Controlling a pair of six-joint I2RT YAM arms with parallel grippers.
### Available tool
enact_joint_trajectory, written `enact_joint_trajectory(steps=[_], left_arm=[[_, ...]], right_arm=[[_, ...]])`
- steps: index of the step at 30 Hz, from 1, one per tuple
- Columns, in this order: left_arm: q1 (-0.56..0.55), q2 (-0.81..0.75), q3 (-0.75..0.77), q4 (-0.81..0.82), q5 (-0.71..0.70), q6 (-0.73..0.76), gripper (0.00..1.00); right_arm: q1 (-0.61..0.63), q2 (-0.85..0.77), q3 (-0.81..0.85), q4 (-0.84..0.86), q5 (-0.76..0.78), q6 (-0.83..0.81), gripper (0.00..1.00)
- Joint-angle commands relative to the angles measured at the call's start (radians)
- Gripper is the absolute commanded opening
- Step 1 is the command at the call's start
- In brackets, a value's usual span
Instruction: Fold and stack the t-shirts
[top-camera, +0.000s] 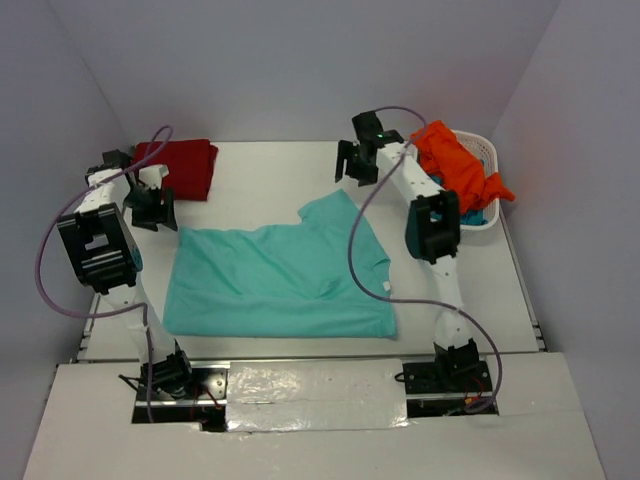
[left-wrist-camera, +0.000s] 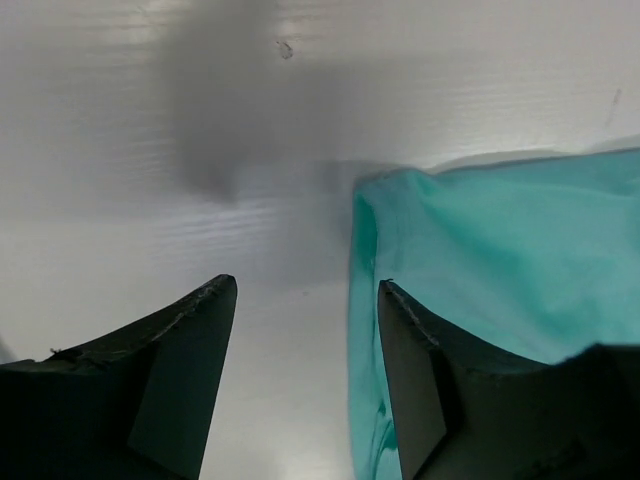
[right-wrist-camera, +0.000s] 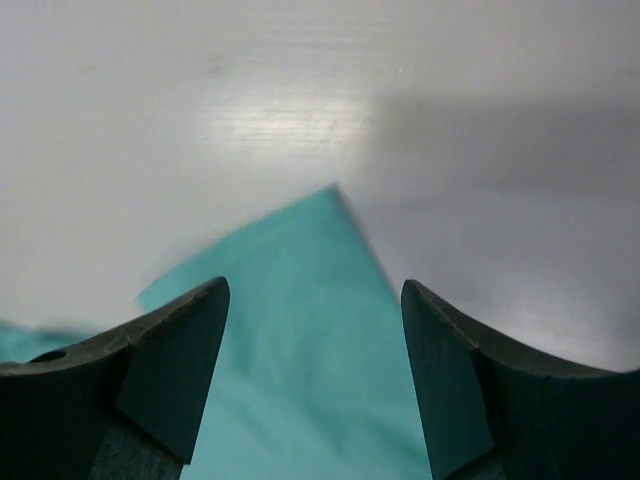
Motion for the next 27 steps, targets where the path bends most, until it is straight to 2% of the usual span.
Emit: enact_joint_trajectory(steps=[1, 3, 5, 7, 11, 14, 17, 18, 20, 21, 22, 23, 24, 25, 26, 27], left_arm=[[0.000, 0.024, -0.009, 0.065, 0.079, -0.093, 0.72], [0.000, 0.044, -0.008, 0.088, 0.106, -0.112, 0.73], [0.002, 0.067, -0.002, 0.102, 0.130, -0.132, 0.74], [-0.001, 0.079, -0.009, 0.110, 0.165, -0.149, 0.74], [-0.013, 0.095, -0.037, 0.157, 0.174, -0.184, 0.74], [-0.027, 0.115, -0.023, 0.148, 0.191, -0.192, 0.73], [-0.043, 0.118, -0.025, 0.134, 0.188, -0.185, 0.72], [-0.049, 0.118, -0.026, 0.114, 0.188, -0.181, 0.70], [-0.050, 0.122, -0.029, 0.074, 0.205, -0.161, 0.68], [-0.052, 0.121, -0.049, 0.058, 0.209, -0.153, 0.65], [-0.056, 0.119, -0.060, 0.057, 0.211, -0.143, 0.63], [-0.059, 0.122, -0.069, 0.062, 0.209, -0.135, 0.54], [-0.067, 0.124, -0.080, 0.062, 0.206, -0.130, 0.48], [-0.070, 0.133, -0.078, 0.051, 0.206, -0.120, 0.40], [-0.075, 0.136, -0.078, 0.048, 0.217, -0.112, 0.21], [-0.076, 0.138, -0.078, 0.053, 0.219, -0.107, 0.06]], right_arm=[[0.008, 0.270, 0.378, -0.220, 0.047, 0.002, 0.77], [0.008, 0.341, 0.421, -0.201, 0.057, 0.019, 0.77], [0.011, 0.324, 0.303, -0.097, 0.026, 0.033, 0.76], [0.024, 0.304, 0.252, -0.075, 0.040, 0.030, 0.76], [0.068, 0.382, 0.387, -0.162, 0.064, -0.014, 0.73], [0.080, 0.384, 0.335, -0.165, 0.055, -0.016, 0.71], [0.080, 0.335, 0.251, -0.137, 0.061, -0.014, 0.61], [0.083, 0.336, 0.258, -0.142, 0.060, -0.014, 0.51], [0.082, 0.352, 0.281, -0.168, 0.057, -0.021, 0.39], [0.080, 0.356, 0.289, -0.170, 0.057, -0.022, 0.28], [0.080, 0.355, 0.286, -0.165, 0.063, -0.024, 0.21], [0.080, 0.343, 0.278, -0.151, 0.067, -0.022, 0.08], [0.080, 0.336, 0.260, -0.145, 0.075, -0.022, 0.02], [0.080, 0.327, 0.251, -0.139, 0.079, -0.024, 0.00], [0.076, 0.307, 0.242, -0.136, 0.080, -0.027, 0.00], [0.070, 0.295, 0.225, -0.134, 0.099, -0.028, 0.00]])
